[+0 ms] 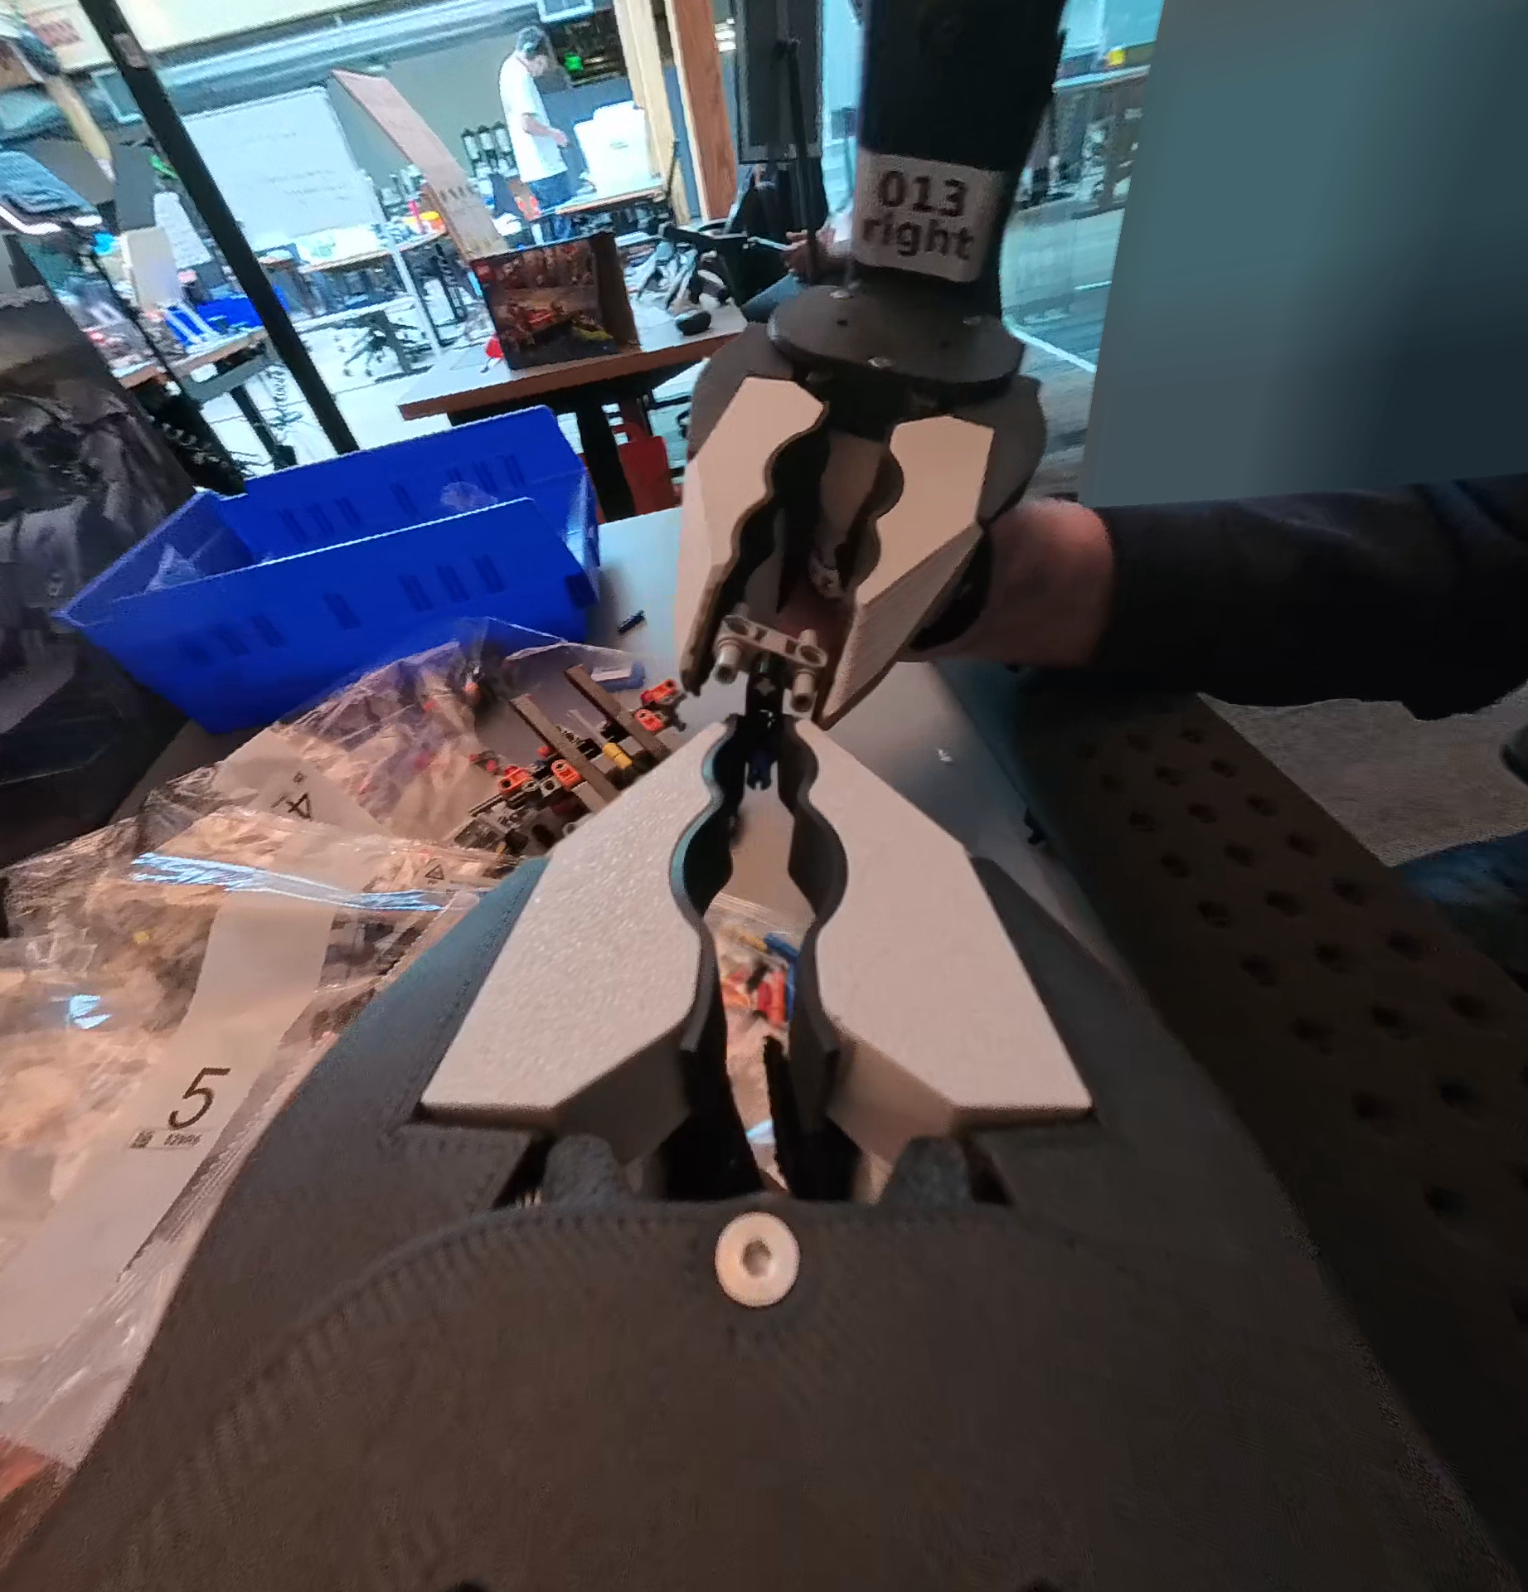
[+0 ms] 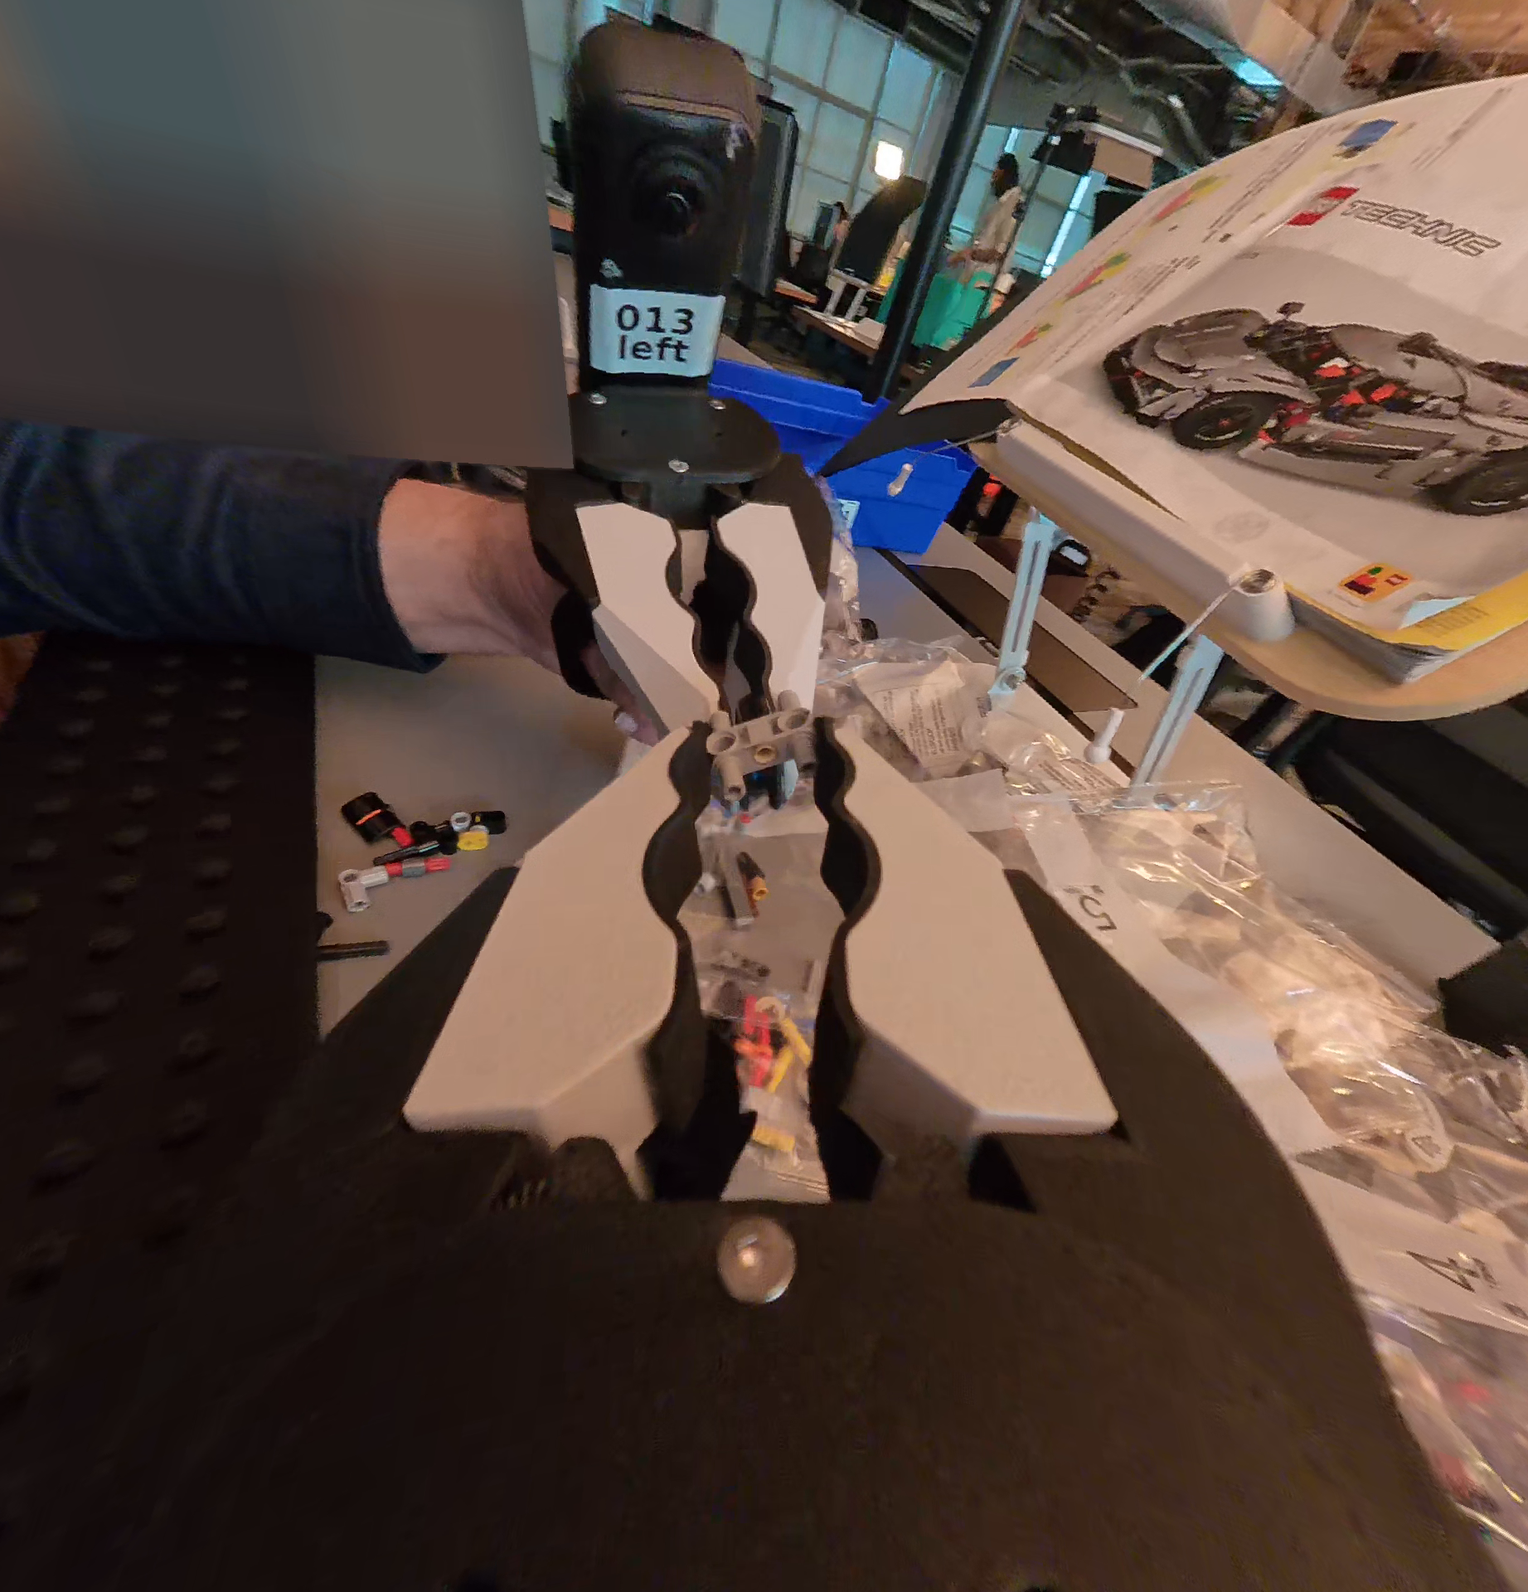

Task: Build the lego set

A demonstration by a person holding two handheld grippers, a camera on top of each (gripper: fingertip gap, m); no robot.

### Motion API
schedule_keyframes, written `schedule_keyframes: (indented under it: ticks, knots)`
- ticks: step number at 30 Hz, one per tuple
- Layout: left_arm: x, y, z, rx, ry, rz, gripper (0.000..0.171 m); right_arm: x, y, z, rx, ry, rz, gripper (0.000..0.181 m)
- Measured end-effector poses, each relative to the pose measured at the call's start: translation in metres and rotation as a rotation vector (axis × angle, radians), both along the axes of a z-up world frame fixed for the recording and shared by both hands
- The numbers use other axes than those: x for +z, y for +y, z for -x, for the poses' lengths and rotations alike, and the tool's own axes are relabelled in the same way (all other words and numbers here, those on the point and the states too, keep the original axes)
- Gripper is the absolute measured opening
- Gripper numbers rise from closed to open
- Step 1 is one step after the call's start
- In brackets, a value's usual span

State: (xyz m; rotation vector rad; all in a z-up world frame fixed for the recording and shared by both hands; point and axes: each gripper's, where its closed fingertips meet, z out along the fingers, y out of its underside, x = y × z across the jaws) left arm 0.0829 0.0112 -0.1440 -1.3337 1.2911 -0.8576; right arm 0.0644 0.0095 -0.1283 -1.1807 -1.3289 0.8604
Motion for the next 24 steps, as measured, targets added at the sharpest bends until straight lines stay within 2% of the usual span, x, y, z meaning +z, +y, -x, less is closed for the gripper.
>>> schedule_keyframes:
  ticks: [9, 18, 21, 24]
  knots:
    - [0.005, -0.029, 0.0, -0.168, -0.024, 0.059, 0.006, 0.003, -0.026, -0.003, 0.213, 0.022, 0.1, 0.022]
    - [0.004, 0.004, 0.005, 0.042, 0.001, 0.005, 0.005, -0.003, 0.008, -0.002, -0.001, 0.011, 0.09, 0.021]
    - [0.003, 0.007, 0.005, 0.052, 0.006, 0.007, 0.005, -0.004, 0.01, -0.002, 0.011, 0.016, 0.14, 0.021]
    - [0.004, 0.006, 0.006, 0.049, 0.022, -0.017, 0.005, -0.006, 0.008, -0.003, 0.016, -0.003, 0.117, 0.021]
